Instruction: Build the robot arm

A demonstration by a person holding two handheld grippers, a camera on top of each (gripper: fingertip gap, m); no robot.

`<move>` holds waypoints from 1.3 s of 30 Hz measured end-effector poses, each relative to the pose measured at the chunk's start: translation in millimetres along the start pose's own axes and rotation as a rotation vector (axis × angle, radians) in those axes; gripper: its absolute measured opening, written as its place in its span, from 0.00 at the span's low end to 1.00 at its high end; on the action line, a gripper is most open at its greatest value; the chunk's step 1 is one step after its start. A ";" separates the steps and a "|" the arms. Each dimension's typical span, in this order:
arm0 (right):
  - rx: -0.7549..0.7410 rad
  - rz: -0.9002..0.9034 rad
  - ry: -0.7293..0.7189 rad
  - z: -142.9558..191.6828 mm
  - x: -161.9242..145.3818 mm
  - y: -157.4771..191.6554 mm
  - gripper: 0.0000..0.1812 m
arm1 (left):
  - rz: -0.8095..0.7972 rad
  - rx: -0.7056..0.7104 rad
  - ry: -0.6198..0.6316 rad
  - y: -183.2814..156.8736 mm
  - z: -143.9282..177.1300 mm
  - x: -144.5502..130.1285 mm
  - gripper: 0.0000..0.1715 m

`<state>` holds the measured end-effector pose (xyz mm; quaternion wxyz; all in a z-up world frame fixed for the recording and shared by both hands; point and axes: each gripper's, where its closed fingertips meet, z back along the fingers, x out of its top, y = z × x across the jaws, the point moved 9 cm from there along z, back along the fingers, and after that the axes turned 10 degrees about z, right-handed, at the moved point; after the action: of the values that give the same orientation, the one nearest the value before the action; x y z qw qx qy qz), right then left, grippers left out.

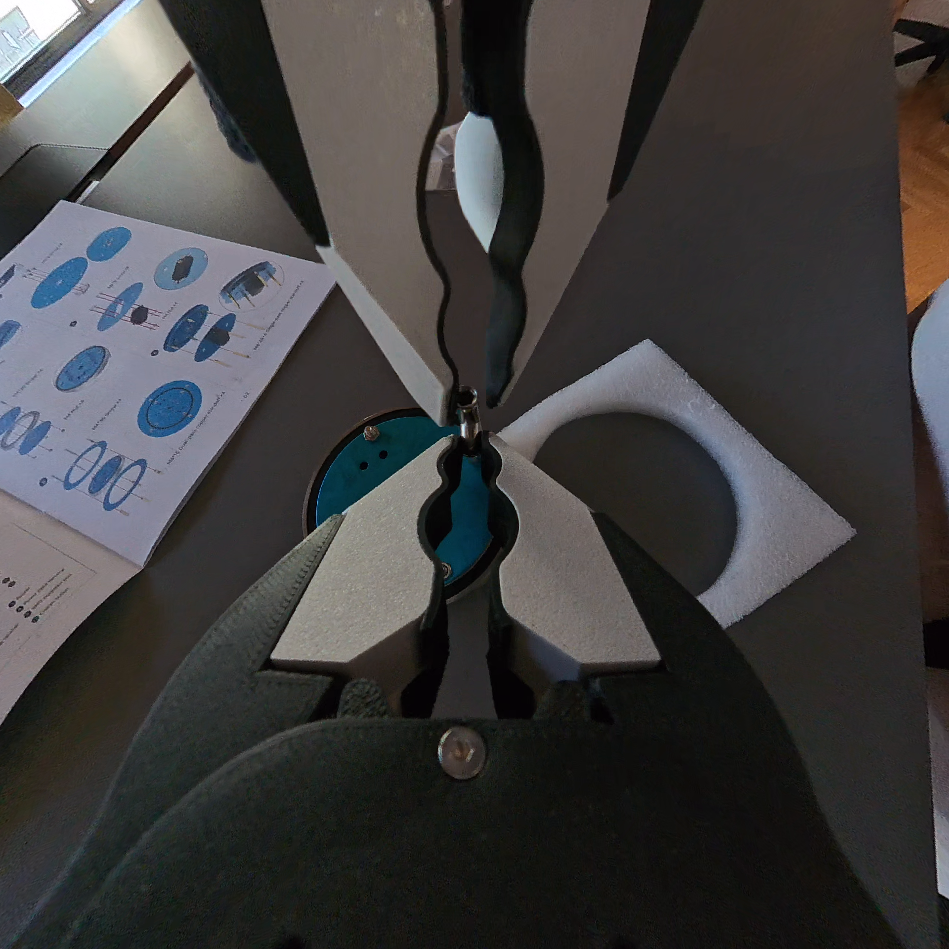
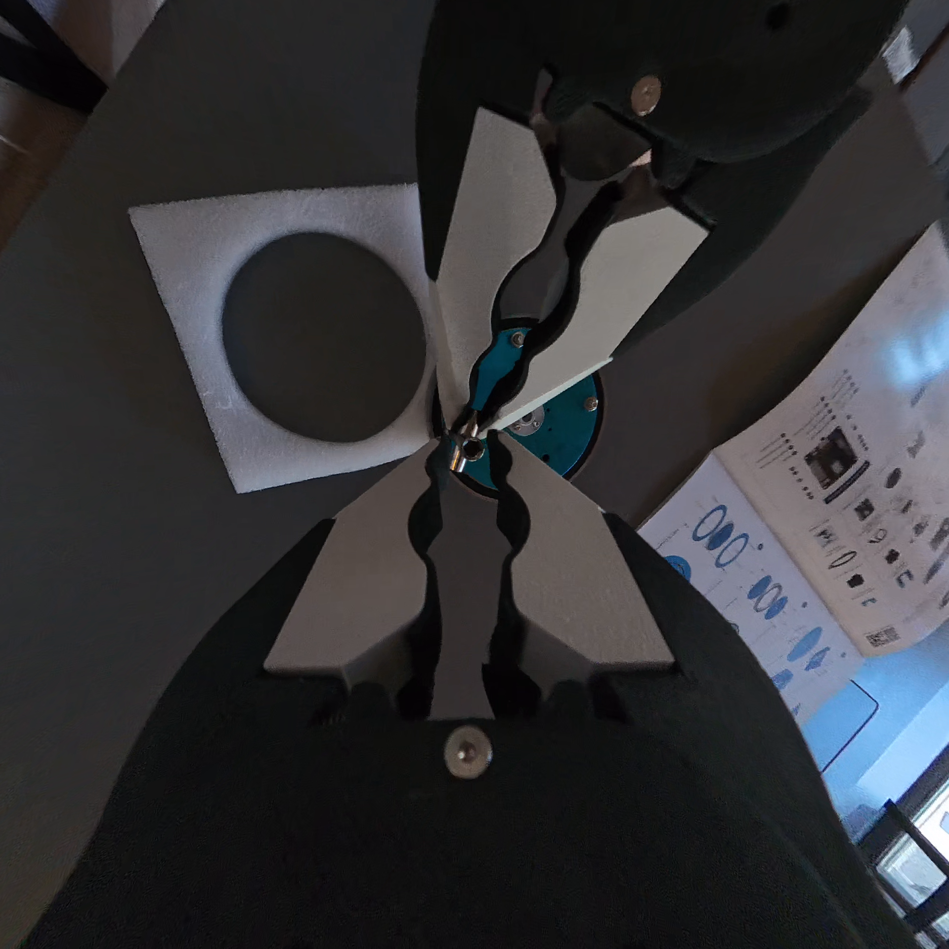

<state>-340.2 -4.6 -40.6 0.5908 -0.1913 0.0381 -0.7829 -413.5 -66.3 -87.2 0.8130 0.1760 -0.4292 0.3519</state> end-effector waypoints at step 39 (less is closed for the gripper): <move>0.095 -0.708 0.089 -23.6 0.7 -10.3 0.03 | 0.143 0.061 0.068 20.6 12.7 -24.6 0.11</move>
<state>-357.8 -6.1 -59.3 0.2889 -0.1307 -0.0415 -0.9475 -445.1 -69.9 -100.4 0.7943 0.1577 -0.4016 0.4278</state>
